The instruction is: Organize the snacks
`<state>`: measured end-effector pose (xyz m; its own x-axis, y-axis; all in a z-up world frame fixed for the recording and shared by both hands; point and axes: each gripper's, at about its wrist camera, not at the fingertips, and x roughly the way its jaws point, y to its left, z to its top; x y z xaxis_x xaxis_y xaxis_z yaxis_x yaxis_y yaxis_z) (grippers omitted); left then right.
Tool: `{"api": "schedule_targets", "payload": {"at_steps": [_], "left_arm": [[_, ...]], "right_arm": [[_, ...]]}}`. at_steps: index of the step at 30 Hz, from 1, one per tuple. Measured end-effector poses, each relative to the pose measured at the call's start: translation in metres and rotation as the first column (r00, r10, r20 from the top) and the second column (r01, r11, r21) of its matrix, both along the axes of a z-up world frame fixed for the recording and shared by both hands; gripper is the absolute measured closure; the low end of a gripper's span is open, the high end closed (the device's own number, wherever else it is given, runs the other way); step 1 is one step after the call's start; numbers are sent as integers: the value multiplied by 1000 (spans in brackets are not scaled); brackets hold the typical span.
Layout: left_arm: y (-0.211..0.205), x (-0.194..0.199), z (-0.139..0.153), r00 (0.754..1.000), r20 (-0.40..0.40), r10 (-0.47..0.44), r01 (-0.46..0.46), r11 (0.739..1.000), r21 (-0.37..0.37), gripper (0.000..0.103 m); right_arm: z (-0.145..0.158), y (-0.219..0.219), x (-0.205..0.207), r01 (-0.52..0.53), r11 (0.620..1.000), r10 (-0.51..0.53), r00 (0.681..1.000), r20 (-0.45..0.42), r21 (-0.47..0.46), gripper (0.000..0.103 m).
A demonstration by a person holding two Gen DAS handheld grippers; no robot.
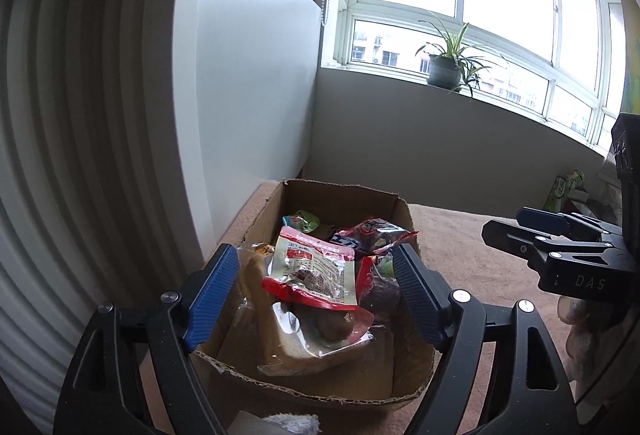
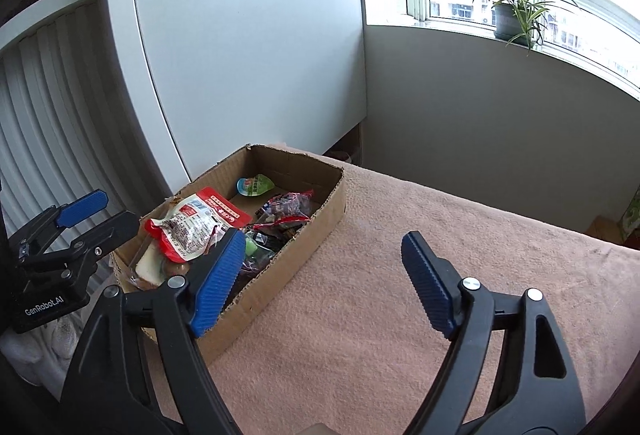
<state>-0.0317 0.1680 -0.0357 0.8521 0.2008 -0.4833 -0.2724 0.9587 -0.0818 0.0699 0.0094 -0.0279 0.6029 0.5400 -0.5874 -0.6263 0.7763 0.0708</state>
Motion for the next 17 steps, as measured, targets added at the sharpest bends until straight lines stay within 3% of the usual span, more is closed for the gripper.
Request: {"api": "schedule_targets", "payload": {"at_steps": [6, 8, 17], "left_arm": [[-10, 6, -9, 999, -42, -9, 10, 1000, 29, 22], [-11, 6, -9, 999, -34, 1, 0, 1000, 30, 22], [-19, 2, -7, 1000, -13, -11, 12, 999, 45, 22]], "right_arm": [[-3, -17, -8, 36, 999, -35, 999, 33, -22, 14], [-6, -22, -9, 45, 999, -44, 998, 41, -28, 6], [-11, -31, -13, 56, 997, -53, 997, 58, -50, 5]]}}
